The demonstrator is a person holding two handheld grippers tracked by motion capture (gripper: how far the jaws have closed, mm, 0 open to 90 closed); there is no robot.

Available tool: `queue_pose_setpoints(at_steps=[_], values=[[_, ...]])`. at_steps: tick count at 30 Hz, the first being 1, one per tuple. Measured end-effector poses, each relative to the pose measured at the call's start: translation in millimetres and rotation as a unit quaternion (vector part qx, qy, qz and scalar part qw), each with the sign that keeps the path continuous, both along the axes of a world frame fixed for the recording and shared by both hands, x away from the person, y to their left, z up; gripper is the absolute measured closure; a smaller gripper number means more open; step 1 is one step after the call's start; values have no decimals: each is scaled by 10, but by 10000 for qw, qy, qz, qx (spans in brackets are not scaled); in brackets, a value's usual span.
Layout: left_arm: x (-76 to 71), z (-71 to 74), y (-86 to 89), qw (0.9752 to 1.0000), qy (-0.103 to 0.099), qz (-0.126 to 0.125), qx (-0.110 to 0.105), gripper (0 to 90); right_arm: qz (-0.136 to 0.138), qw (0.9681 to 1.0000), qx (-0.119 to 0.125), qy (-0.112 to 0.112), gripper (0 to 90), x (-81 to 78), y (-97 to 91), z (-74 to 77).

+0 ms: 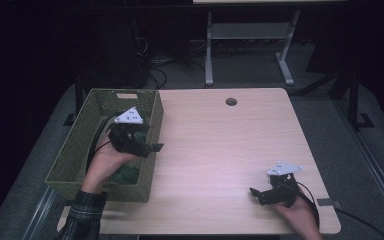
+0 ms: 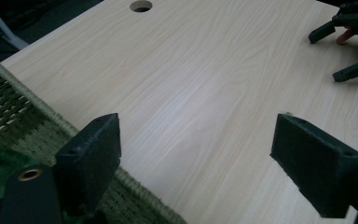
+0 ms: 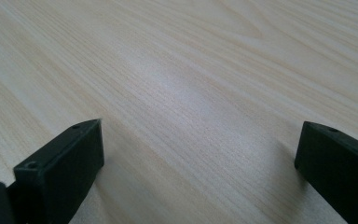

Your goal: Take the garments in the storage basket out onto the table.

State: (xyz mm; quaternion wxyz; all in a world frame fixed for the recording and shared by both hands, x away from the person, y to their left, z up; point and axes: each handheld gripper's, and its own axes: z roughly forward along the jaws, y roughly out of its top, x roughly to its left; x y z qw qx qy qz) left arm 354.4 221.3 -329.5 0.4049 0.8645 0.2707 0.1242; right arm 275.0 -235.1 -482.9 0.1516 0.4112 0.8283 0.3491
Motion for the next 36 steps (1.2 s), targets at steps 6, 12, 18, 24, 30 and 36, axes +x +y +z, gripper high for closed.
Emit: queue_pose_setpoints(at_steps=[6, 12, 18, 24, 30, 36], values=[[12, 13, 147, 9999, -10, 152, 51, 183, 0, 10000, 1, 1, 9, 0, 0, 0], [24, -2, 253, 9997, -2, 256, 57, 222, -1, 10000, 3, 2, 9, 0, 0, 0], [94, -36, 416, 9991, 39, 378, 170, 262, -5, 10000, 7, 4, 9, -1, 1, 0], [158, -37, 633, 9977, 36, 623, 280, 309, -7, 10000, 8, 4, 9, -1, 1, 0], [197, -86, 762, 9961, 61, 784, 408, 319, -7, 10000, 8, 5, 9, -1, 1, 0], [245, -150, 877, 9940, 82, 932, 573, 321, -5, 10000, 8, 5, 9, -1, 1, 0]])
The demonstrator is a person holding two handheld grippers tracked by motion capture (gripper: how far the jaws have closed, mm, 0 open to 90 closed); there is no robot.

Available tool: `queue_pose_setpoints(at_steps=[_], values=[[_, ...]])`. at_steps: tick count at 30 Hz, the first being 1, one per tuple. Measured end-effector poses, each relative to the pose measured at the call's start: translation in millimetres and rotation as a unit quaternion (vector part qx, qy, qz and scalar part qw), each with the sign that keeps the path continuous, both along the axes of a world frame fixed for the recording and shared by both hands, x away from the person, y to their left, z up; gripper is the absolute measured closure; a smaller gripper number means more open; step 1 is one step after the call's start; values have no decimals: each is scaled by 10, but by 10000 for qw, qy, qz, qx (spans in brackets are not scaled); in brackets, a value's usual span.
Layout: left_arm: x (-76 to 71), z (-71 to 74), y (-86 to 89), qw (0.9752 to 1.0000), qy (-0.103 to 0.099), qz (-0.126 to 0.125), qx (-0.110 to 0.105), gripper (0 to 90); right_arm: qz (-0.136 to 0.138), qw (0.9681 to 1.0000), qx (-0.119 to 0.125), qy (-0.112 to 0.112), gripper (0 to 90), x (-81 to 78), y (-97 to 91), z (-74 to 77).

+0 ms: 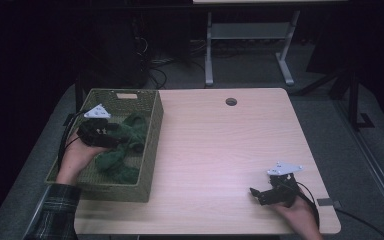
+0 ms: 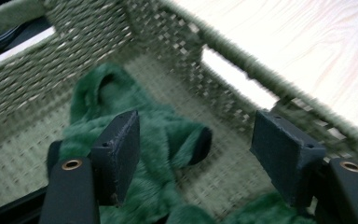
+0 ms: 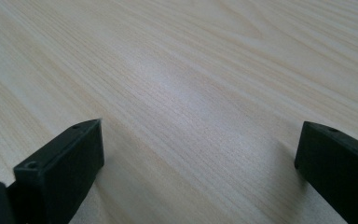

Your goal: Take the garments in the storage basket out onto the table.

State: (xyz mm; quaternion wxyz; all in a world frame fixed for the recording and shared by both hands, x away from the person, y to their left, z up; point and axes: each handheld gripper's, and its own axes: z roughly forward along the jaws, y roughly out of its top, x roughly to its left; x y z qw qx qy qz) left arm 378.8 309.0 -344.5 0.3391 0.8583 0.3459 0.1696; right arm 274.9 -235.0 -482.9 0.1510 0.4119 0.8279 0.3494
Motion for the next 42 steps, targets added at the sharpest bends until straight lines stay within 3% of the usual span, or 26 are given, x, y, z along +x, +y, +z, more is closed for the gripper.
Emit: queue_pose_setpoints(at_steps=[9, 17, 30, 40, 42], values=[[73, -118, 102, 9996, 159, 214, 62, 332, -2, 10000, 1, 0, 9, 0, 0, 0], [157, -252, 144, 9979, 379, 383, 353, 334, 0, 10000, 0, -1, 9, 0, 0, 0], [258, -513, 149, 9918, 822, 533, 823, 296, -1, 10000, 1, -1, 9, 0, 0, 0], [310, -631, 128, 9874, 1116, 621, 931, 277, 0, 10000, 0, -1, 9, 0, 0, 0], [312, -637, 128, 9873, 1145, 619, 915, 317, 0, 10000, 0, -2, 9, 0, 0, 0]])
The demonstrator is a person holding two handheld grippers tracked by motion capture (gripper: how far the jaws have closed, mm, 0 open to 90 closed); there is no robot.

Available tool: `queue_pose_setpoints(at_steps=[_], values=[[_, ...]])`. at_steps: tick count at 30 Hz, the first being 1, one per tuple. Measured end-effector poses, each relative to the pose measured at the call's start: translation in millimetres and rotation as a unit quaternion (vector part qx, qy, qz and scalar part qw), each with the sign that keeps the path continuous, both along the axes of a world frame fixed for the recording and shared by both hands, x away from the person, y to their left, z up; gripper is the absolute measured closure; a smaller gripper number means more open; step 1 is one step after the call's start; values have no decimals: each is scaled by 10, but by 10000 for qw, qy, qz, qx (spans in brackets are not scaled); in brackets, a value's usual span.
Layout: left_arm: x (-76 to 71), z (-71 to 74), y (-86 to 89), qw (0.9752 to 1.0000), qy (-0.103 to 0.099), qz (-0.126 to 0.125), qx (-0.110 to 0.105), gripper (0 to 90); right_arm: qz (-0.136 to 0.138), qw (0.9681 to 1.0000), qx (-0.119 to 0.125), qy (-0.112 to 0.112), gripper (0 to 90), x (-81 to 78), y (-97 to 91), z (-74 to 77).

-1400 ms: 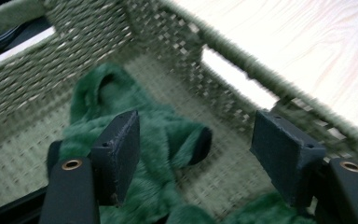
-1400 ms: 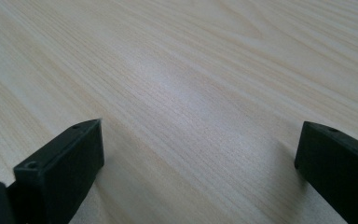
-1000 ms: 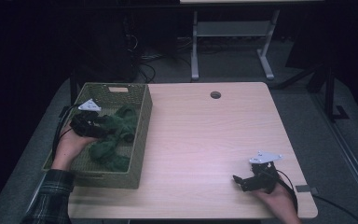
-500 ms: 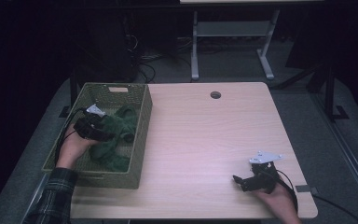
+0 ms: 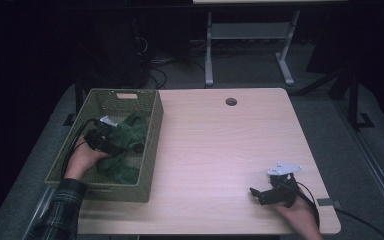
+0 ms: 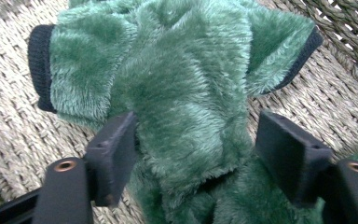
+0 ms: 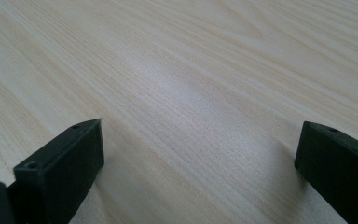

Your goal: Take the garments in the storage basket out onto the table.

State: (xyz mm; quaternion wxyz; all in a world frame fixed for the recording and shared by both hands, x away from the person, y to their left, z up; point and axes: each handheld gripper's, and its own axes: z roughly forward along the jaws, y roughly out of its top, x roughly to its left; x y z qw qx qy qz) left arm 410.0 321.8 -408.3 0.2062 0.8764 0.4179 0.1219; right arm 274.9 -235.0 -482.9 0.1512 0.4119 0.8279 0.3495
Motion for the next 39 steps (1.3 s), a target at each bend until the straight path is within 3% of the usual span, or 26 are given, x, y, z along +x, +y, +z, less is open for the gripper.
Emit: queue_pose_setpoints(at_steps=[2, 7, 8, 12, 14, 19, 22, 30, 39], values=[[4, -10, -1, 9999, 93, -13, -57, 400, 0, 10000, 0, 0, 9, 0, 0, 0], [3, 9, 2, 9996, 183, 38, -193, 797, -1, 10000, 1, 0, 9, 0, 0, 0], [9, 20, 11, 9992, 292, 103, -253, 823, 0, 10000, 1, 1, 9, 0, 0, 0], [-11, 90, 28, 9990, 289, 118, -323, 842, 0, 10000, -1, 0, 9, 0, 0, 0], [-45, 184, 48, 9983, 187, 131, -531, 842, 1, 10000, 0, 0, 9, 0, 0, 0], [-75, 296, 64, 9972, 124, 182, -711, 841, -3, 10000, 1, 5, 9, -1, 0, 0], [-107, 411, 73, 9954, 73, 213, -929, 842, 2, 10000, -1, -1, 9, 0, -1, 0], [-172, 688, 59, 9920, -155, 207, -1239, 841, -3, 10000, 0, 1, 9, 0, 0, 0], [-246, 969, 28, 9881, -400, 123, -1480, 842, -2, 10000, 2, 3, 9, 0, 0, 0]])
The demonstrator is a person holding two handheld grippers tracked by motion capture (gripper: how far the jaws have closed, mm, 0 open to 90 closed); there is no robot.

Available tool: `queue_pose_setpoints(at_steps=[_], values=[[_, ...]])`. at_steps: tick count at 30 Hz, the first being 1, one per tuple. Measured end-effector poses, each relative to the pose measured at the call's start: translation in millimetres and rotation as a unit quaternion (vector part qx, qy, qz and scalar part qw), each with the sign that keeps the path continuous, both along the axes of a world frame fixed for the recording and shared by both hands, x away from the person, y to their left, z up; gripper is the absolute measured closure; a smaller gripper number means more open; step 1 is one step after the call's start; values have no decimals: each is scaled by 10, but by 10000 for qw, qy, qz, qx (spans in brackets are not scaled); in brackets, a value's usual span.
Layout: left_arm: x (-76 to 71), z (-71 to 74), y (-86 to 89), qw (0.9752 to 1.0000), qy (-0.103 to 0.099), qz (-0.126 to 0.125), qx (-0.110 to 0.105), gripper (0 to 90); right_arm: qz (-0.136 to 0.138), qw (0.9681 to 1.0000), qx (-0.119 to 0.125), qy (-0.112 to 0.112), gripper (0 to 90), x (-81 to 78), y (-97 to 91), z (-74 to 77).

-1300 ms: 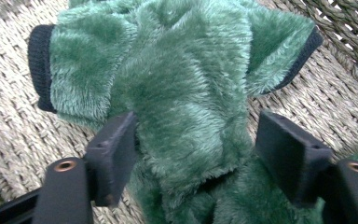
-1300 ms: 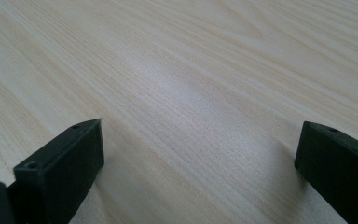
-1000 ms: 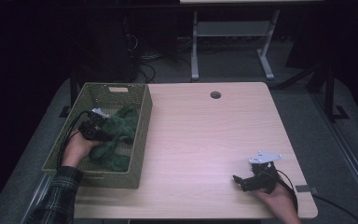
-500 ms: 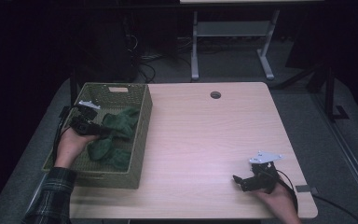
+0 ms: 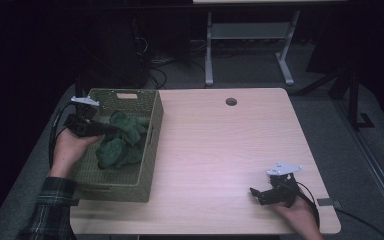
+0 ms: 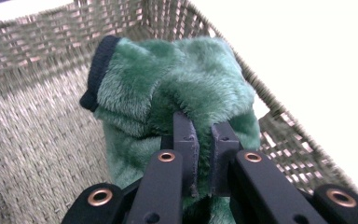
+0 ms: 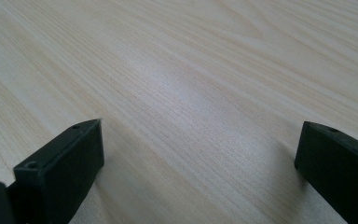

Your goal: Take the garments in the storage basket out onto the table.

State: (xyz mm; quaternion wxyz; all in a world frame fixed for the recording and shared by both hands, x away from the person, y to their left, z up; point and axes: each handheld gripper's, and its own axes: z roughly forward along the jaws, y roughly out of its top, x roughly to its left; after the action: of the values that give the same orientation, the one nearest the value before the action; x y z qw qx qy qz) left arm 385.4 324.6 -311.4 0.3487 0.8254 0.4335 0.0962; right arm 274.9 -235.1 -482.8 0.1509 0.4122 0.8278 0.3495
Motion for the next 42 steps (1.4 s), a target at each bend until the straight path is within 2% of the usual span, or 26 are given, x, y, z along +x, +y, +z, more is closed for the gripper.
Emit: queue_pose_setpoints(at_steps=[10, 11, 16, 18, 19, 20, 21, 24, 27, 32, 33, 38, 39, 40, 42], values=[[-73, 345, -42, 9993, -311, -18, -227, 842, -2, 10000, -1, -4, 9, 0, 1, 0], [-73, 345, -42, 9993, -311, -18, -227, 842, -1, 10000, -2, -5, 9, 1, 1, 0], [-102, 584, -84, 9980, -524, -71, -350, 842, -2, 10000, 0, -6, 9, 1, 1, 0], [-107, 621, -98, 9977, -560, -71, -388, 842, -5, 10000, 1, -4, 9, 0, 1, 0], [-117, 700, -120, 9971, -625, -112, -408, 842, -7, 10000, 0, -2, 9, 0, 1, 0], [-117, 700, -120, 9971, -625, -112, -408, 843, -7, 10000, 0, -2, 9, 0, 1, 0], [-128, 776, -143, 9966, -675, -158, -445, 843, -15, 10000, 0, 7, 9, -2, 2, 1], [-140, 849, -170, 9960, -737, -190, -477, 843, -4, 10000, -3, -6, 9, 0, 1, 0], [-166, 984, -220, 9944, -857, -263, -555, 843, -14, 10000, 4, 17, 9, -2, 2, 1], [-195, 1101, -277, 9924, -961, -341, -690, 843, -14, 10000, 4, 16, 9, -2, 2, 1], [-204, 1147, -314, 9912, -998, -407, -767, 843, -14, 10000, 4, 18, 9, -3, 2, 1], [-217, 1215, -434, 9892, -1068, -551, -837, 844, -13, 10000, 4, 17, 9, -2, 2, 1], [-223, 1235, -505, 9880, -1090, -625, -893, 844, -16, 10000, 5, 20, 9, -3, 3, 1], [-223, 1235, -505, 9880, -1090, -625, -893, 844, -15, 10000, 5, 18, 9, -3, 3, 1], [-220, 1249, -615, 9866, -1104, -721, -960, 843, -14, 10000, 4, 18, 9, -3, 2, 1]])
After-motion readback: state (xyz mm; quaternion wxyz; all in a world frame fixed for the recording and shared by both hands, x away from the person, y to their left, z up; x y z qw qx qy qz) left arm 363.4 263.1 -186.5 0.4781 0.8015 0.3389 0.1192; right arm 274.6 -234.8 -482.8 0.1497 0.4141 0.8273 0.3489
